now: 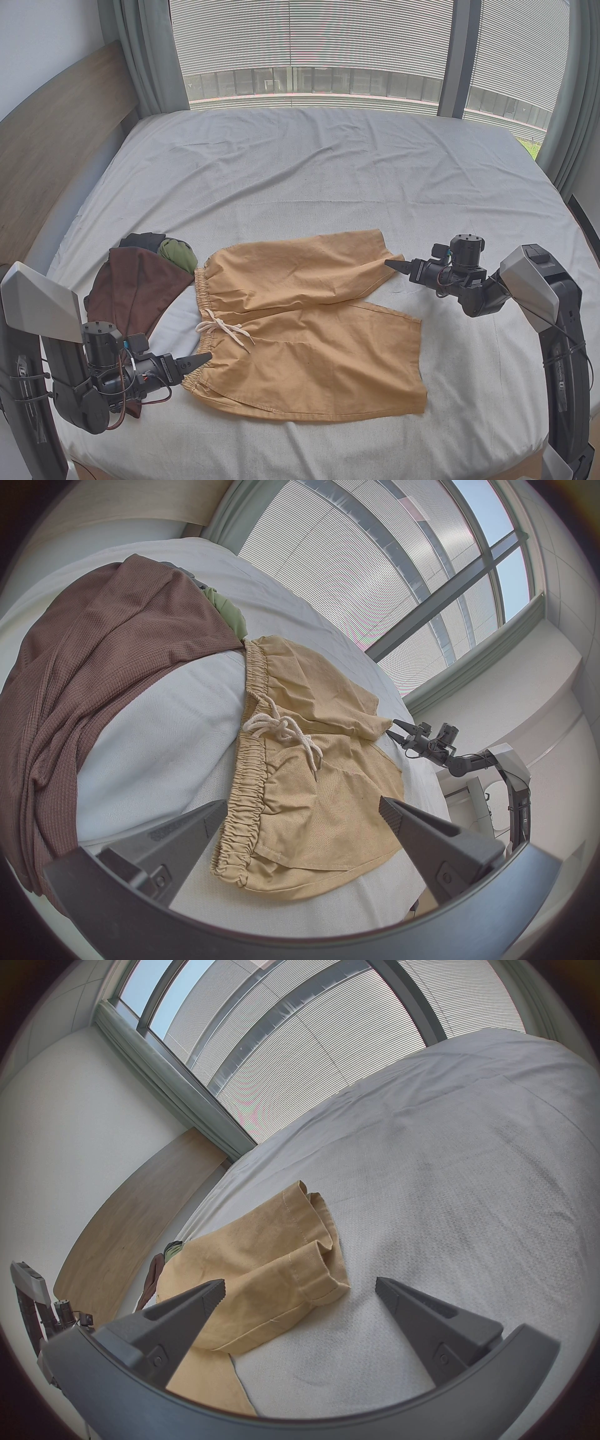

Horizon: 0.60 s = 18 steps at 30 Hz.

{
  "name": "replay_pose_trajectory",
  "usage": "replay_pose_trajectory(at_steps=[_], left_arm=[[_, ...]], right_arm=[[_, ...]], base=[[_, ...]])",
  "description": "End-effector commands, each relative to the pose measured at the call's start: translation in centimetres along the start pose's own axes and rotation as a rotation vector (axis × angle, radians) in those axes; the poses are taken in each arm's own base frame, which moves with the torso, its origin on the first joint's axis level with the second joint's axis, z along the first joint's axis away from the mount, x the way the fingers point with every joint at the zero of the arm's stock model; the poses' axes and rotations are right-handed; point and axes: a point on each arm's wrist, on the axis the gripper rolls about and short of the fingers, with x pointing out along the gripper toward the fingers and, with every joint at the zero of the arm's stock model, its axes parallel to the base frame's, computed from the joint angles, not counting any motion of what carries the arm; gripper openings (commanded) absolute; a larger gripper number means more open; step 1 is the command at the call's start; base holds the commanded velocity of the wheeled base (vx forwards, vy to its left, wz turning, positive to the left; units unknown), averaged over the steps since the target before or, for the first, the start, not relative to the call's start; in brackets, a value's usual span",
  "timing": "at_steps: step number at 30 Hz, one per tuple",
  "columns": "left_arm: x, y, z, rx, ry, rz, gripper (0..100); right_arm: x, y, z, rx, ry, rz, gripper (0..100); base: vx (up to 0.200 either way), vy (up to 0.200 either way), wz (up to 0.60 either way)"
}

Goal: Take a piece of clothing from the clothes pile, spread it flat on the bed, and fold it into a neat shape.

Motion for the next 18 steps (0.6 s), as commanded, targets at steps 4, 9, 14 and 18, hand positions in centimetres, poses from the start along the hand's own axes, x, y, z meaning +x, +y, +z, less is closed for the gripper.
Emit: replay_pose_trajectory(at_steps=[4,9,14,18], left_arm=[[0.0,0.0,-0.1,-0.001,0.003,0.000,100],[0.0,0.0,-0.1,-0.002,0.004,0.000,100],[0.0,0.1,-0.1,-0.003,0.004,0.002,100],[0.0,0.1,-0.1,-0.003,0.004,0.002,100]], right_arm=[[0.4,0.0,-0.3,-0.004,-0.003,0.004,0],[0.3,0.0,-0.1,-0.007,-0.008,0.006,0],[0.0,0.1,-0.6,0.007,0.015,-0.004,0],[-1.0,0.7,-0.7,0.016,0.036,-0.014,0]], base=[[0.000,0.000,0.00],[0.000,0.000,0.00],[0.000,0.000,0.00],[0.000,0.000,0.00]])
